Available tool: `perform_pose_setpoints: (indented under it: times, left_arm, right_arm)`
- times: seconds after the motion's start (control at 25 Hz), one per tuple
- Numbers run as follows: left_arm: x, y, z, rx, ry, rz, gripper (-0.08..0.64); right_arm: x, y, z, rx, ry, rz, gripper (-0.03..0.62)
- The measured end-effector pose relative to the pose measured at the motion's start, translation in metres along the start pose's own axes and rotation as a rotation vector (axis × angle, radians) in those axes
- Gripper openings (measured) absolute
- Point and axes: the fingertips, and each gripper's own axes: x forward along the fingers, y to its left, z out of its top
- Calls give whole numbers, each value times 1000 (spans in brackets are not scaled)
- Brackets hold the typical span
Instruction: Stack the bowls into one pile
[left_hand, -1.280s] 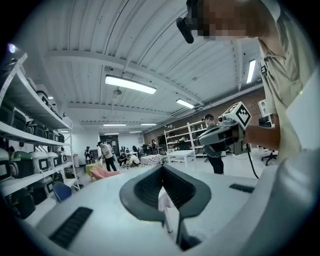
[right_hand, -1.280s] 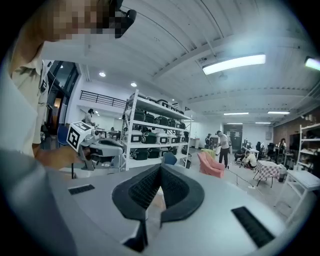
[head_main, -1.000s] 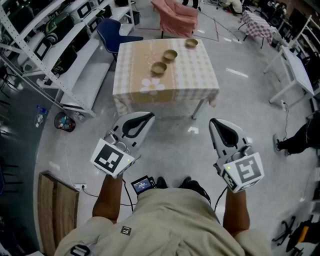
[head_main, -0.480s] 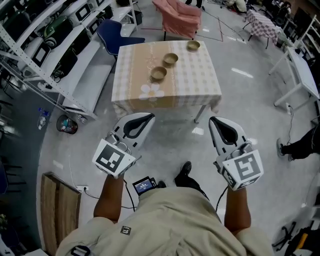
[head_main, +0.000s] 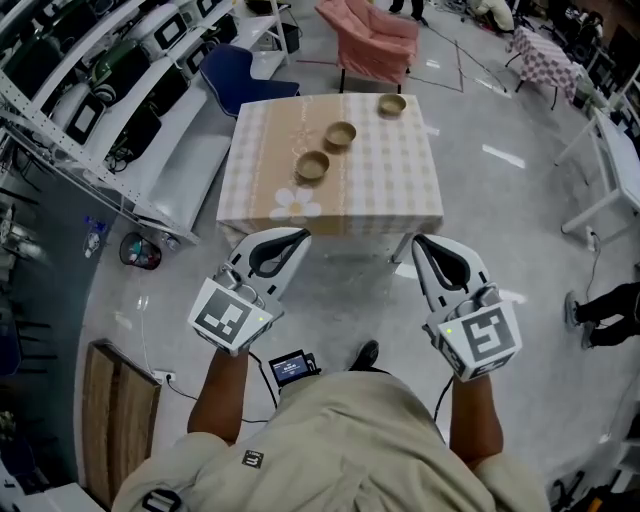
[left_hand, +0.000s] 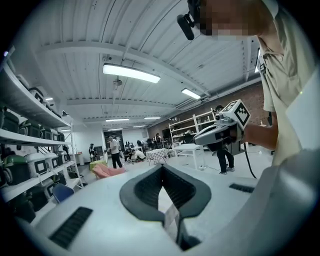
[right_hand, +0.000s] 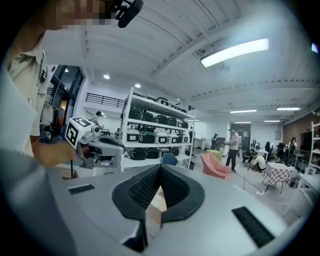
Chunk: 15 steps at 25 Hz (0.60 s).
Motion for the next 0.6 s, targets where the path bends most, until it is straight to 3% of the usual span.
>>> perform_pose_setpoints:
  times: [0.28, 0.6]
  left_arm:
    - [50, 9, 3, 1, 19, 37, 6]
    - [90, 23, -1, -6, 35, 32, 6]
  right_arm:
    - [14, -52, -6, 11, 7, 20, 3]
    - [39, -83, -11, 35, 0, 51, 3]
